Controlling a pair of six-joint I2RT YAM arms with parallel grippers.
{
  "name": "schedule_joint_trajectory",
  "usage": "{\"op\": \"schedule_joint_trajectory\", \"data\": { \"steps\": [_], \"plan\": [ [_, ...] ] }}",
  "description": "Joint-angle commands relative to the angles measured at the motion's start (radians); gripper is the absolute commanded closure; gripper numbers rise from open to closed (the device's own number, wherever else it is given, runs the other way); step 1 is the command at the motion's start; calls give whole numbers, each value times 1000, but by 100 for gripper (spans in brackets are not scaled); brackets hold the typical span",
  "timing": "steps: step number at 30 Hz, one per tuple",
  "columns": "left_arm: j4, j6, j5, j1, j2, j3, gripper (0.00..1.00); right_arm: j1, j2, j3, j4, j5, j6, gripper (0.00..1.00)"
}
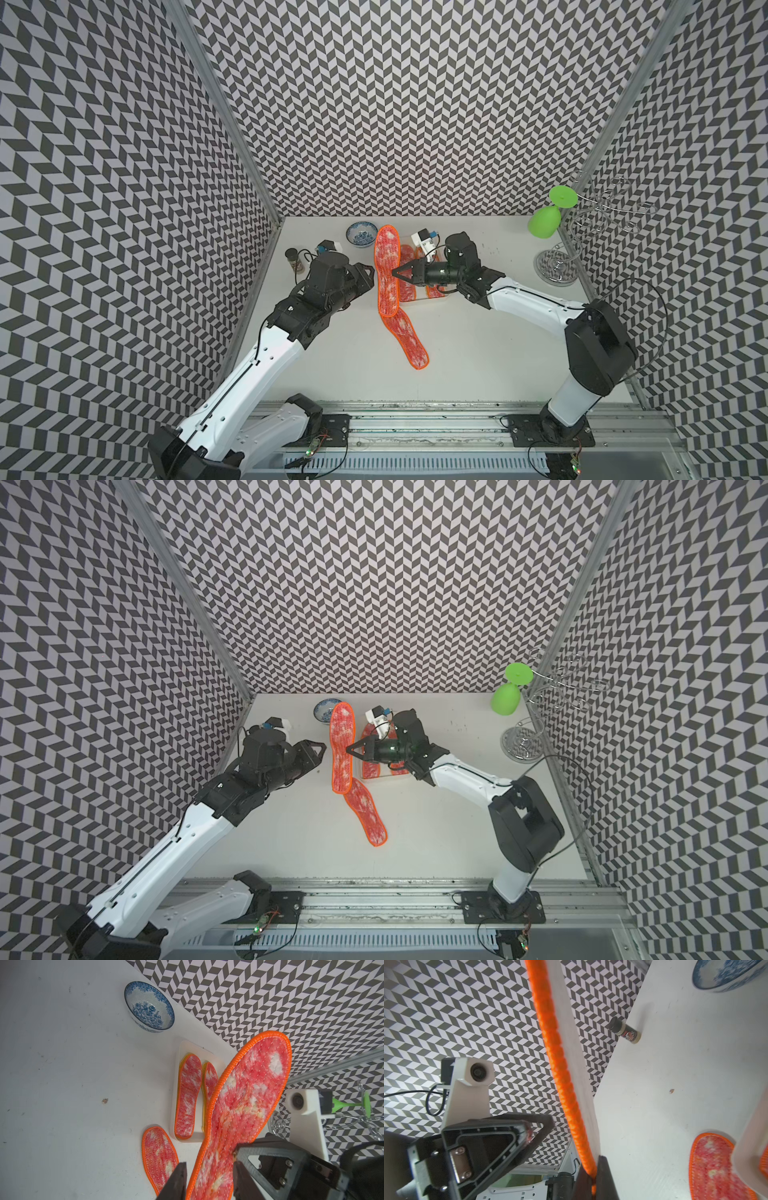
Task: Put the insoles into the storage box
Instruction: Place the insole in the storage box.
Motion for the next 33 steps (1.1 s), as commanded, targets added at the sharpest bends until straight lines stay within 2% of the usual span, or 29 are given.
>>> {"op": "schedule_joint_trajectory", "data": {
  "steps": [1, 6, 9, 13, 21, 33],
  "plan": [
    [57, 65, 53, 25, -24, -7, 55, -84, 16, 40, -134, -94, -146, 100],
    [95, 138, 113, 56, -23, -11, 48, -195, 120, 123, -370, -146, -342, 100],
    [116, 175, 131, 66, -16, -13, 43, -221, 198, 169, -395, -164, -364, 100],
    [122, 212, 155, 80, -3, -10, 38, -229, 279, 223, -316, -175, -305, 100],
    [125, 226, 199, 103, 5, -30, 35, -231, 451, 357, -243, -192, -230, 100],
    [149, 225, 259, 125, 19, -72, 33, -214, 582, 405, -165, -212, -153, 100]
  ]
}}
